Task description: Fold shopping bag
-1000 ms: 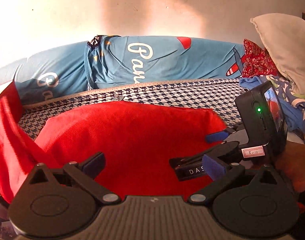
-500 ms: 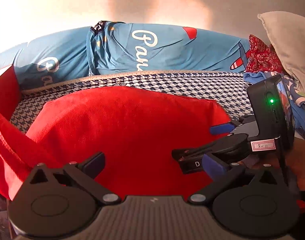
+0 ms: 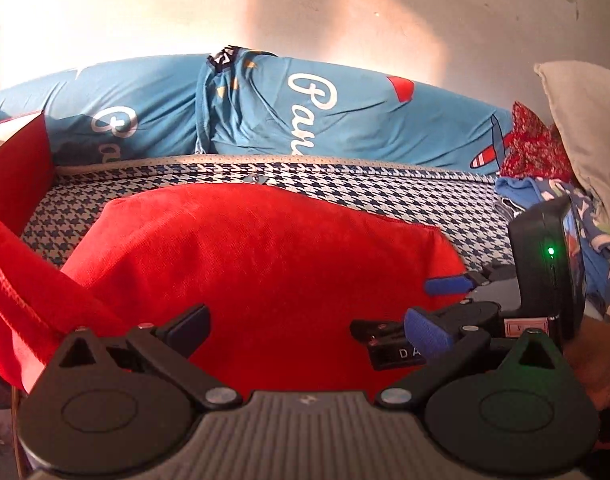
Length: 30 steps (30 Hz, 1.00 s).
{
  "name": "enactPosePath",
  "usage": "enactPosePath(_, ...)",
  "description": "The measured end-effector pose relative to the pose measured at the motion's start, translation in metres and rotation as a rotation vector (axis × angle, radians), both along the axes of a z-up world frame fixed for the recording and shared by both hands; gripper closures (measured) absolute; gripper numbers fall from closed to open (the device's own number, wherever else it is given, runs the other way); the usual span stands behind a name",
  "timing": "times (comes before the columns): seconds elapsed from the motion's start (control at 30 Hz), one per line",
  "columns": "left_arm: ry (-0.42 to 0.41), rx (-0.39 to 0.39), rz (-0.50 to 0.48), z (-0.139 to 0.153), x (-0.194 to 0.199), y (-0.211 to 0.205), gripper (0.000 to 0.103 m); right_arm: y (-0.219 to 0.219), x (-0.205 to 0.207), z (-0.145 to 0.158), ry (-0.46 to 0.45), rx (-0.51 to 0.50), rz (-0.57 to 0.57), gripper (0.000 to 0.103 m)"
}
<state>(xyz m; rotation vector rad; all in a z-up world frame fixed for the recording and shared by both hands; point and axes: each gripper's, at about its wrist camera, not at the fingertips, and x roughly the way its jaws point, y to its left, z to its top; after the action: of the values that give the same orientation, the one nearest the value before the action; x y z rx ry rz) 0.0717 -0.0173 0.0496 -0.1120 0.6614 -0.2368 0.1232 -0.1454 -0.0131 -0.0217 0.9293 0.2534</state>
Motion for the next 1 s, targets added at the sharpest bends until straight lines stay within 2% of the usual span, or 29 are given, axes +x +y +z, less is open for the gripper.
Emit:
enactPosePath(0.17, -0.024, -0.007, 0.001, 0.005, -0.002, 0.003, 0.0, 0.0, 0.0, 0.0, -0.001, -0.001, 0.001, 0.0)
enactPosePath(0.53, 0.022, 0.02, 0.006, -0.001, 0.003, 0.003, 0.0, 0.0, 0.001, -0.001, -0.001, 0.0, 0.003, 0.0)
enactPosePath(1.0, 0.153, 0.094, 0.021, -0.026, 0.013, -0.002, 0.0, 0.0, 0.002, -0.001, 0.001, 0.001, 0.002, 0.0)
